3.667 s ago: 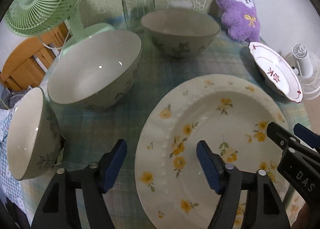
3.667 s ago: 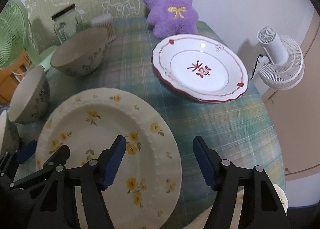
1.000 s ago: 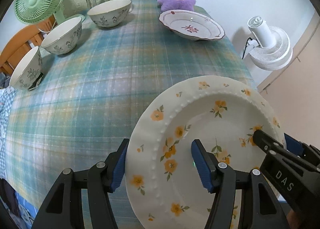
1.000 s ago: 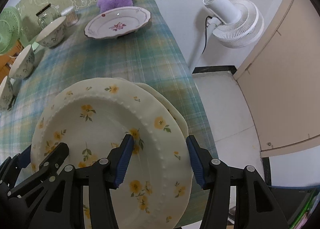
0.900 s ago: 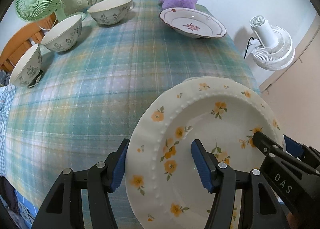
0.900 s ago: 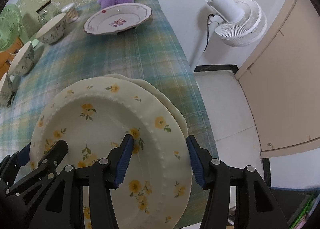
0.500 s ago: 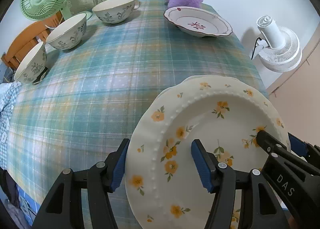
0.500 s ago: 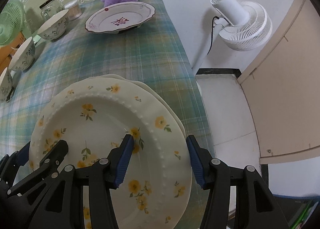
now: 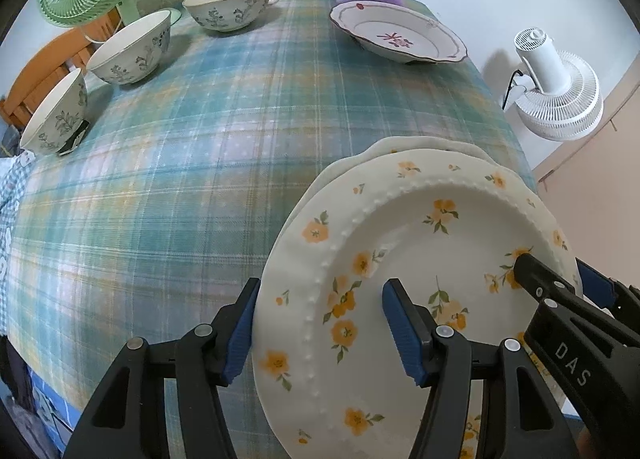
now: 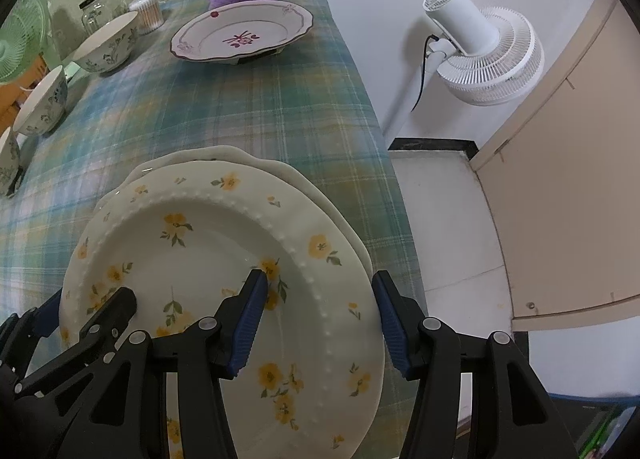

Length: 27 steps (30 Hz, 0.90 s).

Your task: Organize plates and bowls

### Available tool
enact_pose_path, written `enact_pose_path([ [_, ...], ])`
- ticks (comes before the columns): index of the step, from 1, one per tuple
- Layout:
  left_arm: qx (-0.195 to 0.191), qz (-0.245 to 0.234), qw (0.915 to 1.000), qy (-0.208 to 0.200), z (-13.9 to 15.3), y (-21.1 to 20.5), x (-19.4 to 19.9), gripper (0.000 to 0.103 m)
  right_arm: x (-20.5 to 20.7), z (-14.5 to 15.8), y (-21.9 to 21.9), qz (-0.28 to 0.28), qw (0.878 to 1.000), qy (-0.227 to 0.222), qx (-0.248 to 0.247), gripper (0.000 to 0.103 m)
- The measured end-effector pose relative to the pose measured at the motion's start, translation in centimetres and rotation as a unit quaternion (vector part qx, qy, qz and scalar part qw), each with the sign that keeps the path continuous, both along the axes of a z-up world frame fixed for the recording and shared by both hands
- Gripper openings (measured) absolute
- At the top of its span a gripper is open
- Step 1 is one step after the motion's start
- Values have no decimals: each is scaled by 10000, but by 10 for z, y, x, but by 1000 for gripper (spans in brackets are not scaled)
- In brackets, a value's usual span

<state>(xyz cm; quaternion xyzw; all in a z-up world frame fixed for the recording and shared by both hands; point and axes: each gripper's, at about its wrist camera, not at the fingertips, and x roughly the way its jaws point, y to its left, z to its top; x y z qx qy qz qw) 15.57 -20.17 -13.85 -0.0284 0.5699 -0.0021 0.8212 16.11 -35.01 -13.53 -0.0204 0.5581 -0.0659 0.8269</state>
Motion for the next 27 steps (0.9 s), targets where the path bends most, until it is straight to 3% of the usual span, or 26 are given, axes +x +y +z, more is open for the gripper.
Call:
enact_pose_path([
  [10,42,-44,9999,-119,-2,-3,-2,61,-3,-2,10,-23,9993,-134,-358,58],
  [16,125,44,9997,-209,-2,-7,-1,66,2,-4,9,25,9988,-250,-420,59],
  [27,425,242,9973,-557,9,-14,25,69,24,0,-11,34,9988,-329,373,61],
])
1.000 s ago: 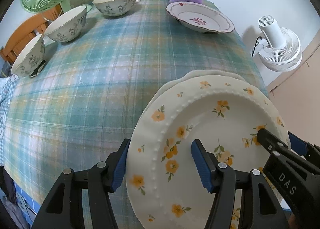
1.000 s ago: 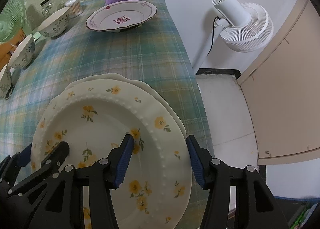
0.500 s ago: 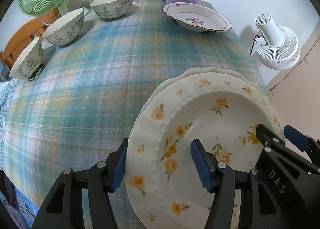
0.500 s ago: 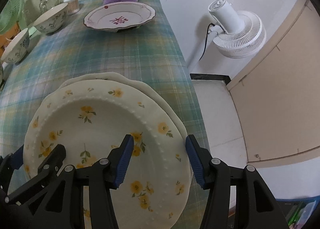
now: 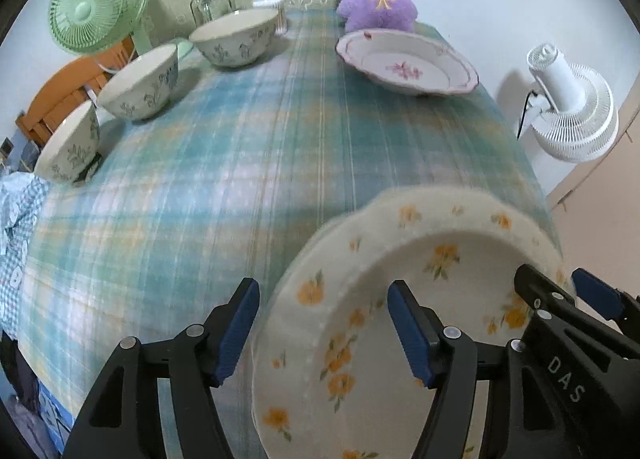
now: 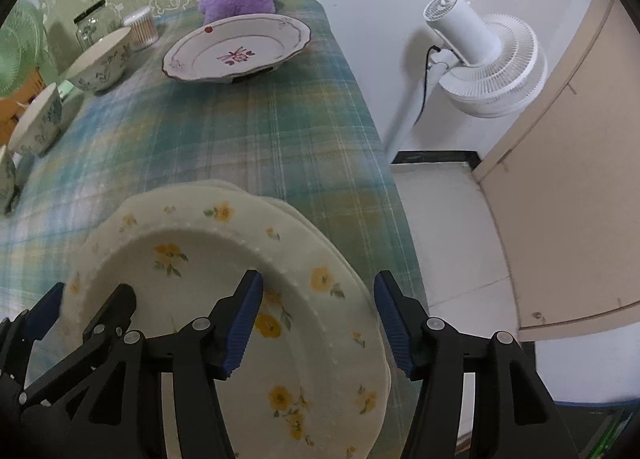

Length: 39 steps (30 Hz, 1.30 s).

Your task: Organize plates and bowls

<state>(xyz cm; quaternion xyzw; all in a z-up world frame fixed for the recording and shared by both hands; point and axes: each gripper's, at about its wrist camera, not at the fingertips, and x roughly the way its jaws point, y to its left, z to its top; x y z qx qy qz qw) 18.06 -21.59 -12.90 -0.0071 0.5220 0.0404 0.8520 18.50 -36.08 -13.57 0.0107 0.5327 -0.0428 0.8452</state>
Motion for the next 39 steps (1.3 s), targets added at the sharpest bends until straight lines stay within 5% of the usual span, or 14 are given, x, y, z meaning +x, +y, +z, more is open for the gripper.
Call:
enact_pose_path([
  [8,-104,50,9997,-200,38,6,27,75,27,39,-5,342,9967,-275,685,63],
  [22,-190,-43,9969,-763,104,16,84,77,90,112,1,634,9915,-876,716,63],
  [31,-210,-287,9957,-856,104,21,130,77,132,111,8,527,9909,-1001,737,63],
  [39,-164,-404,9944,-966,78,13,176,76,179,82,9,317,9932,-993,515,63],
])
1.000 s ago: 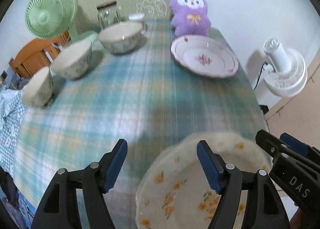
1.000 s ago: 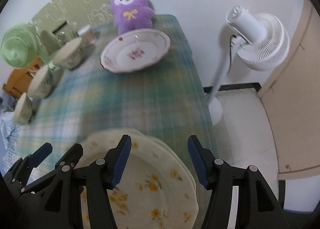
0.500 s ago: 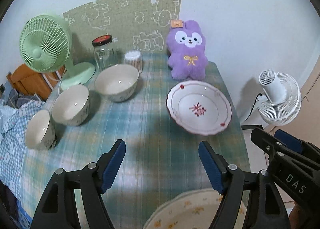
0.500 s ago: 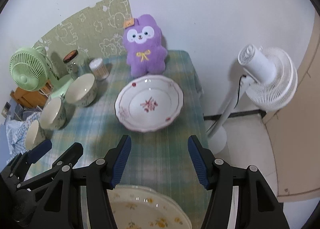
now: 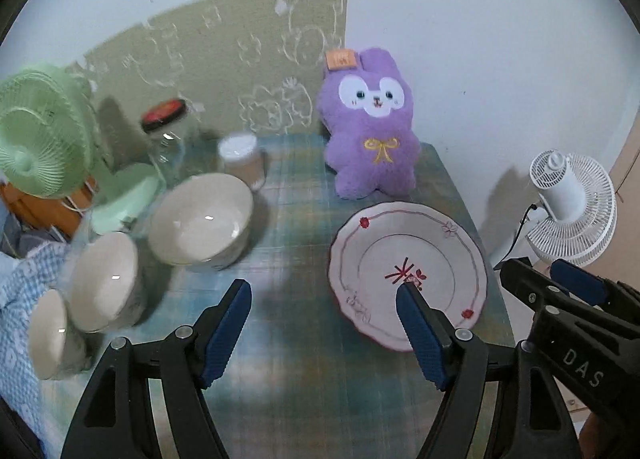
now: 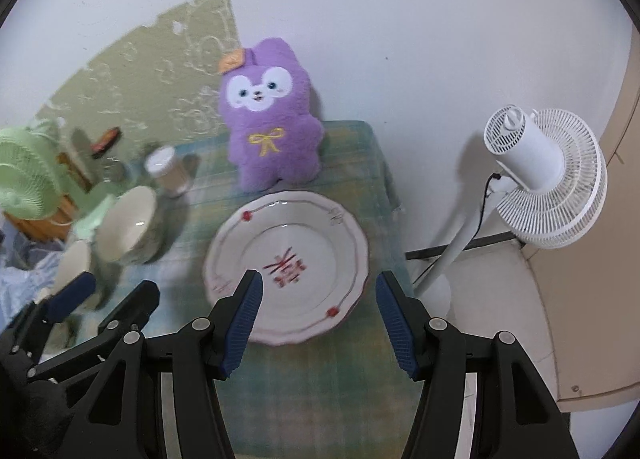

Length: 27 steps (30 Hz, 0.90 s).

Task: Organize plates and bowls
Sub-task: 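Reach both tools to the red-rimmed white plate and grip its rim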

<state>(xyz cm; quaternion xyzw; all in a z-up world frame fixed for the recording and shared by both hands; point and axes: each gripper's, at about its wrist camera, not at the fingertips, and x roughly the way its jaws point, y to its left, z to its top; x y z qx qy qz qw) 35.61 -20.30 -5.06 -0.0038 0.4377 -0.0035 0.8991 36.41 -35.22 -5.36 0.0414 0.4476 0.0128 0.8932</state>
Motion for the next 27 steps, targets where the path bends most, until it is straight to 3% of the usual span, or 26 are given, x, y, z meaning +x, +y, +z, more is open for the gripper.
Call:
enact_pose_path([
  [7,75,-62,9998,195,-40,-7,42,74,40,-40,-3,-88,9997,206,-117,63],
  [13,-33,-61,9986,525,-71,-8,67,64,63,-71,-4,-81,9989,447,-105,63],
  [16,-111,-53,9981,596,-79,-8,73,62,69,-78,-5,-117,9985,518,-100,62],
  [20,-91,-210,9974,676,-85,-16,77,48,74,-83,-5,-155,9983,510,-216,62],
  [27,23,-269,9979,594,-88,-24,78,46,78,-90,-7,-278,9974,596,-301,51],
])
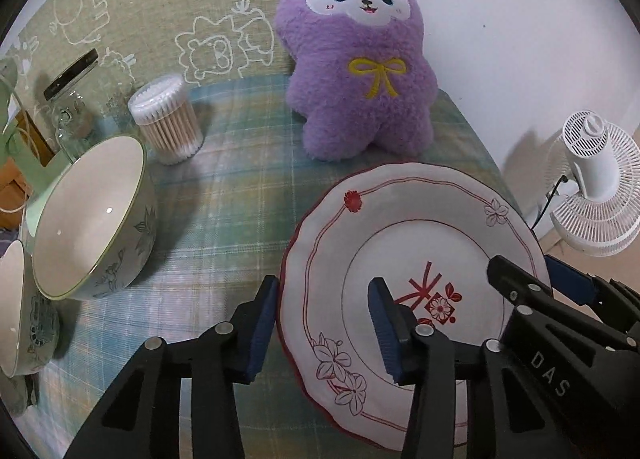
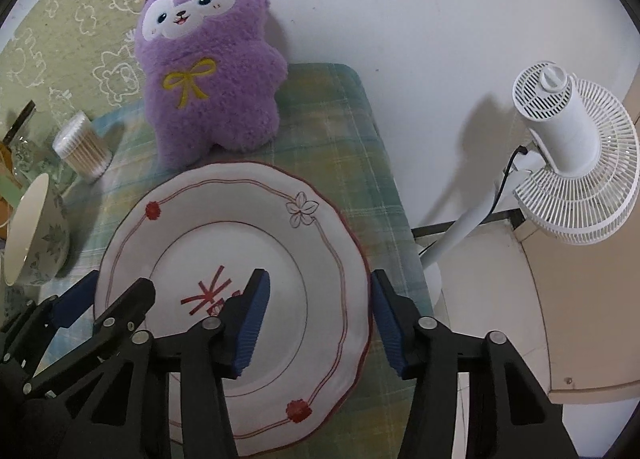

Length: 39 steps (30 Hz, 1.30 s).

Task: Organize plates and bowls
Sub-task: 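Reach both tools to the red-rimmed white plate and grip its rim, then lift the red-rimmed plate with both tools and move it over the yellow-flower stack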

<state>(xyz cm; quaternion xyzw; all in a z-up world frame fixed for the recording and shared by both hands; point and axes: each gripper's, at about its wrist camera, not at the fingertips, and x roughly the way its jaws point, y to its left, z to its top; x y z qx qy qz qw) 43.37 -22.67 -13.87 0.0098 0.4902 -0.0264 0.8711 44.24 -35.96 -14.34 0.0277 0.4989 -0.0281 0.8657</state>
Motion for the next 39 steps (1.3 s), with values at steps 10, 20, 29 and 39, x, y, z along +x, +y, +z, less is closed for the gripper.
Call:
enact_pose_path([
  [10,44,59,10000,67,2,4,-6,45,-5,4,1,-73,10000,56,-7,46],
  [20,67,195,9994,272,2,16,-28,41,-30,11,9,-38,10000,74,3,43],
  [29,146,329,9990,275,-1,25,-44,24,-45,5,16,66,9997,104,-202,35],
  [39,173,299,9992,186,4,26,-52,23,-51,6,15,1,9994,154,-309,30],
])
